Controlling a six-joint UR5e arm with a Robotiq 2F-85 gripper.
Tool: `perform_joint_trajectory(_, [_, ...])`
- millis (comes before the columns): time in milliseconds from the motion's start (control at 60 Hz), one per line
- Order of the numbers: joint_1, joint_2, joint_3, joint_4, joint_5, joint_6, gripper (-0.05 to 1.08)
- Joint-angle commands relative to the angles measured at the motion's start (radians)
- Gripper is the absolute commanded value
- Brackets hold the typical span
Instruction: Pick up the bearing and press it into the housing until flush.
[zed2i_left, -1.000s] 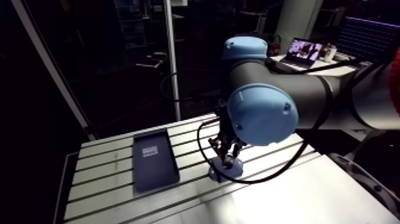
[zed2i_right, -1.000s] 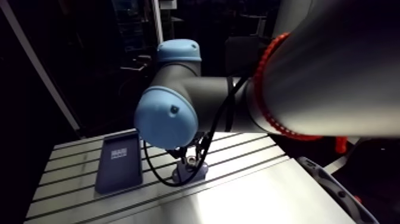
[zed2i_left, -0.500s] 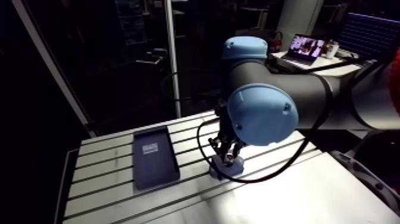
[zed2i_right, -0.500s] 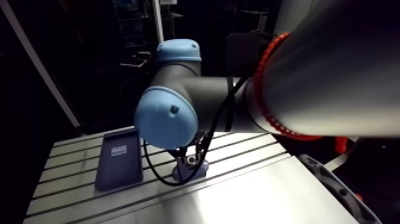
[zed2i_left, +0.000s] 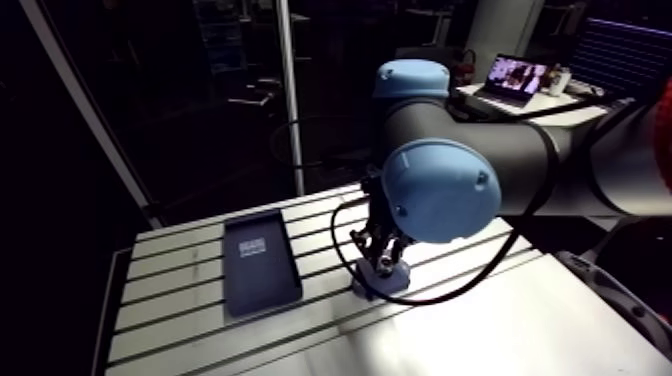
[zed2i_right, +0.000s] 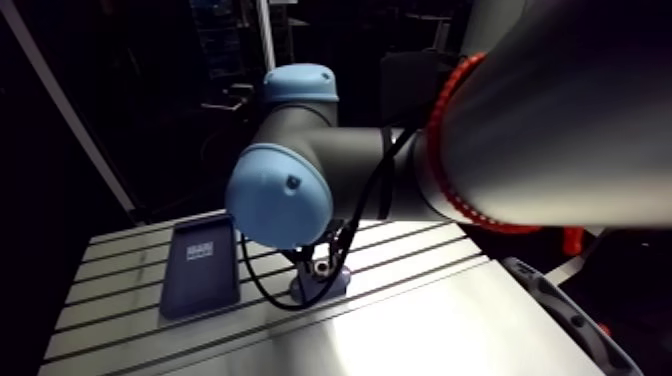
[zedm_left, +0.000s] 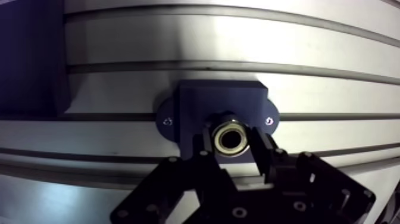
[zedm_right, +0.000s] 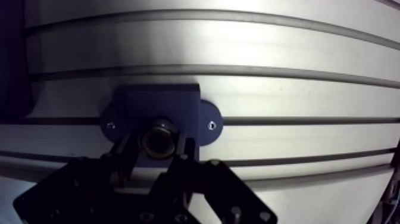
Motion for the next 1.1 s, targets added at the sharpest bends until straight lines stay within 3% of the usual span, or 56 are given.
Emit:
perform_joint_trajectory(17, [0.001,0.0,-0.002,0.001,0.0,-0.001,0.62])
perform_joint_trajectory(1100, [0.002,0.008,0.009,-0.019,0.0,0.001,0.62])
